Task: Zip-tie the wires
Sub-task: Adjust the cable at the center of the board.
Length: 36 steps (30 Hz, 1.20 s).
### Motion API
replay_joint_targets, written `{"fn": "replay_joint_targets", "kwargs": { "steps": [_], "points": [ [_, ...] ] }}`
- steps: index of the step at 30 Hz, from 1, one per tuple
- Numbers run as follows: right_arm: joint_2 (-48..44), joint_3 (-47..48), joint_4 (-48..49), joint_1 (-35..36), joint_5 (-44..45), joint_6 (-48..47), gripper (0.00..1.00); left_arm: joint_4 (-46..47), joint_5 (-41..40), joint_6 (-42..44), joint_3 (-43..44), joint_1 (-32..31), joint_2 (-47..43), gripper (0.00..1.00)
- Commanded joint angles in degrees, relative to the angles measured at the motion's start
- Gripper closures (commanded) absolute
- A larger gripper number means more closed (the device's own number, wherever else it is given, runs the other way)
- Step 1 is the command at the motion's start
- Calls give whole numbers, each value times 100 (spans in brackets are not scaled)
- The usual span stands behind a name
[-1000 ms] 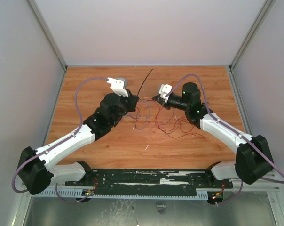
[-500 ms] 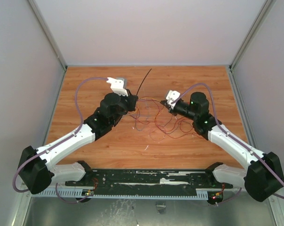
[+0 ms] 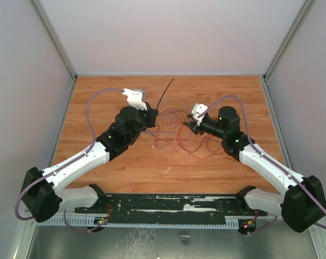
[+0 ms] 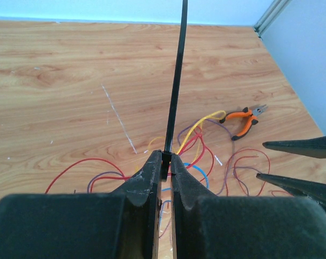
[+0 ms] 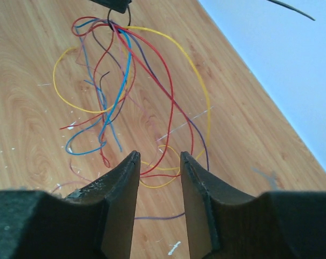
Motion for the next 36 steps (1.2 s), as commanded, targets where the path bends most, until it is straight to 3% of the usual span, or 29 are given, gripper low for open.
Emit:
{"fn": "replay_joint_targets", "kwargs": {
  "steps": [1,6,10,15,27,30,36],
  "points": [
    [-20,249,-100,-8,-476,441,62,35,-76,90,111,36,-53,100],
    [-106,135,-83,148,-808,955,59,-4,-141,106,118,32,-52,100],
    [-45,-105,517,219,-903,1607,58,-13,-138,88,110,36,-60,100],
    [539,296,516,270,-521,2497,61,-2,-105,56,106,34,-82,100],
    [1545,906,442,666,-184,2949,60,0,-103,46,28,35,-181,100],
    [1624,961,487,679,-40,2994,68,0,-86,45,25,36,-205,100],
    [1443,935,166,684,202,2803,100,62,-61,50,-30,35,-185,100]
  ]
}}
